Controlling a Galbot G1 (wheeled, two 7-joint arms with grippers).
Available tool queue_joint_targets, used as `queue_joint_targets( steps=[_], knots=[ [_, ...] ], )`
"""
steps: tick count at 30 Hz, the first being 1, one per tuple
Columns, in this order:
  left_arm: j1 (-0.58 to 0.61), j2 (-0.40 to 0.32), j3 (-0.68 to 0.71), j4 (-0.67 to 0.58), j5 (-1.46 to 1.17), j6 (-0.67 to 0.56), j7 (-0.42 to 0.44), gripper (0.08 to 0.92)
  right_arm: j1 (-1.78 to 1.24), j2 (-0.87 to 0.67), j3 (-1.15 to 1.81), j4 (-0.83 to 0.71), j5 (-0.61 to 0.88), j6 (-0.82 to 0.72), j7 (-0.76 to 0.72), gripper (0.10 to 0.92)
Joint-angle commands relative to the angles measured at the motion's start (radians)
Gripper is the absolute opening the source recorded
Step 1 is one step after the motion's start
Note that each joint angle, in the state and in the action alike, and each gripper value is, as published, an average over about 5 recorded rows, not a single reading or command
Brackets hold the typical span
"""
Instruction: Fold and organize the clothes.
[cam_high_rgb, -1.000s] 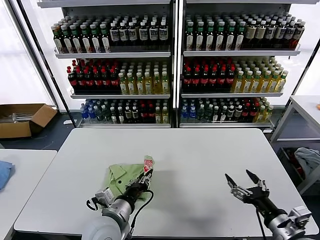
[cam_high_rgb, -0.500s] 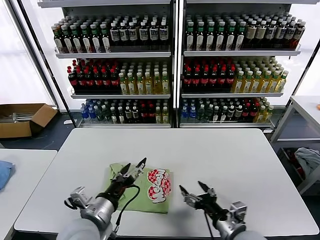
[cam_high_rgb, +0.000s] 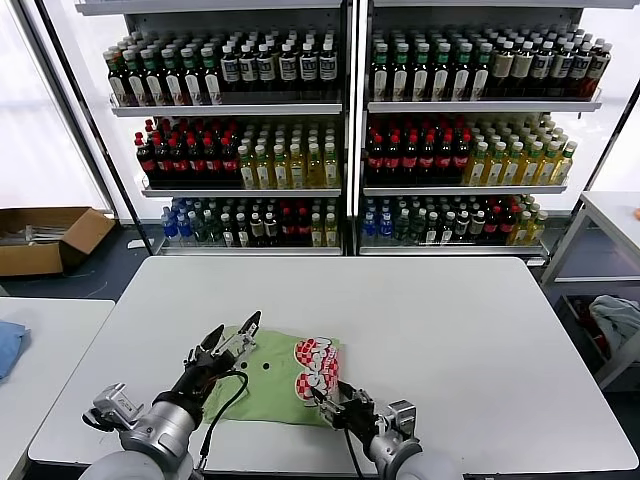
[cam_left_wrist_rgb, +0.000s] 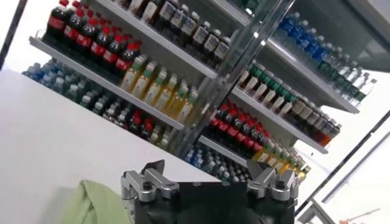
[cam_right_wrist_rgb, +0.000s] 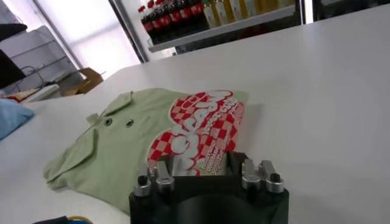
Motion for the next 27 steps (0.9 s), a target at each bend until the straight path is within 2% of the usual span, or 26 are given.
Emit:
queue_joint_targets(
  steps=[1, 7, 15, 21, 27],
  knots=[
    [0.032, -0.012, -0.041, -0.02, 0.007, 0.003, 0.001, 0.823, 0.054, 0.016, -0.061, -0.037, -0.014, -0.014, 0.038, 0.524],
    [0.032, -0.007, -0.051, -0.022, 0.004, 0.004, -0.005, 0.823, 0.03, -0.023, -0.006, 0.01, -0.073, -0.02, -0.008, 0.351],
    [0.025, -0.007, -0.061, -0.008, 0.0, 0.003, -0.01, 0.823, -0.04, -0.179, 0.176, 0.083, -0.123, -0.04, -0.156, 0.137],
    [0.014, -0.013, -0.049, 0.007, 0.005, 0.001, -0.007, 0.823, -0.109, -0.282, 0.344, 0.091, -0.06, -0.038, -0.216, 0.117],
    [-0.002, -0.009, -0.051, 0.062, 0.112, -0.014, 0.032, 0.823, -0.142, -0.292, 0.409, 0.094, -0.072, -0.015, -0.235, 0.117]
  ],
)
